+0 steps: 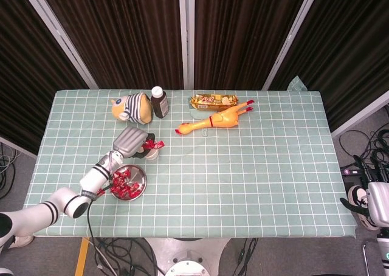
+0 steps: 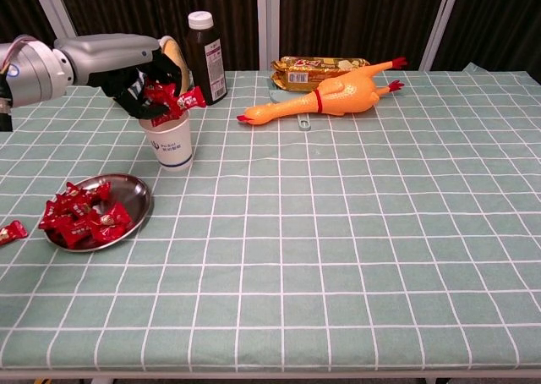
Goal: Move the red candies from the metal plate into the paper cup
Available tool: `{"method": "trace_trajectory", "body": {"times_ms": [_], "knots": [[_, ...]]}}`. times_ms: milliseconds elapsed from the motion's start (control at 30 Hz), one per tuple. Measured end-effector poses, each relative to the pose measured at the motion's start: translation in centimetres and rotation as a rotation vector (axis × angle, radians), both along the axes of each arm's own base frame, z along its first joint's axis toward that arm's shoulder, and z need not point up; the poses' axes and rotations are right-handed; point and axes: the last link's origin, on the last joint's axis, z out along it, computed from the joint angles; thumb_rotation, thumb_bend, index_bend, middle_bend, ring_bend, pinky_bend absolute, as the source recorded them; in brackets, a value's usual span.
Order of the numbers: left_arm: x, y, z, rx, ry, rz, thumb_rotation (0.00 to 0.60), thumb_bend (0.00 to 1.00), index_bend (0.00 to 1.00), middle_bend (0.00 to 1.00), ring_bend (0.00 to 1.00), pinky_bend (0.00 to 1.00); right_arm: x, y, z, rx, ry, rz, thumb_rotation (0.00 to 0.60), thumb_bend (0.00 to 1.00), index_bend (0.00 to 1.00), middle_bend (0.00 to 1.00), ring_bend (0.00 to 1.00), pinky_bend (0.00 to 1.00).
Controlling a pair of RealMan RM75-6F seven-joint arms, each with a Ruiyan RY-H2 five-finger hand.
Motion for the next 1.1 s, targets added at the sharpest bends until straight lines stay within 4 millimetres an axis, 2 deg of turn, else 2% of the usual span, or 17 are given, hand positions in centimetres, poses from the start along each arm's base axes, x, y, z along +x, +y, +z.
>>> {"method": "trace_trajectory", "body": {"times_ms": [200, 533, 800, 1100], "knots": [[-0.1, 0.0, -0.2, 0.007, 0.013, 0.0, 0.6, 0.5, 0.62, 0.62, 0.5, 0.72, 0.0, 0.0, 0.2, -0.003, -0.001, 0.0, 0.6, 0.02, 0.06, 0.22, 0.04, 0.18], [-0.3, -0.2, -0.3, -0.01, 0.048, 0.029, 0.6, 0.49, 0.5, 0.47, 0.34, 0.58, 0.0, 0.2, 0.2, 0.002, -0.004, 0.004, 0.6, 0.02, 0.06, 0.23, 0.04, 0.19], [-0.1, -0.5, -0.1, -0.023, 0.073, 0.036, 0.6, 0.49, 0.41, 0.4, 0.29, 0.55, 0.0, 0.3, 0.2, 0.001, -0.004, 0.005, 0.6, 0.02, 0.07, 0.23, 0.05, 0.2], [0.2, -1.1, 1.1, 0.007, 0.031, 0.028, 0.6, 0.49, 0.34, 0.39, 0.29, 0.54, 0.1, 0.3, 0.4, -0.003, -0.005, 0.01, 0.6, 0.03, 0.07, 0.23, 0.05, 0.2]]}}
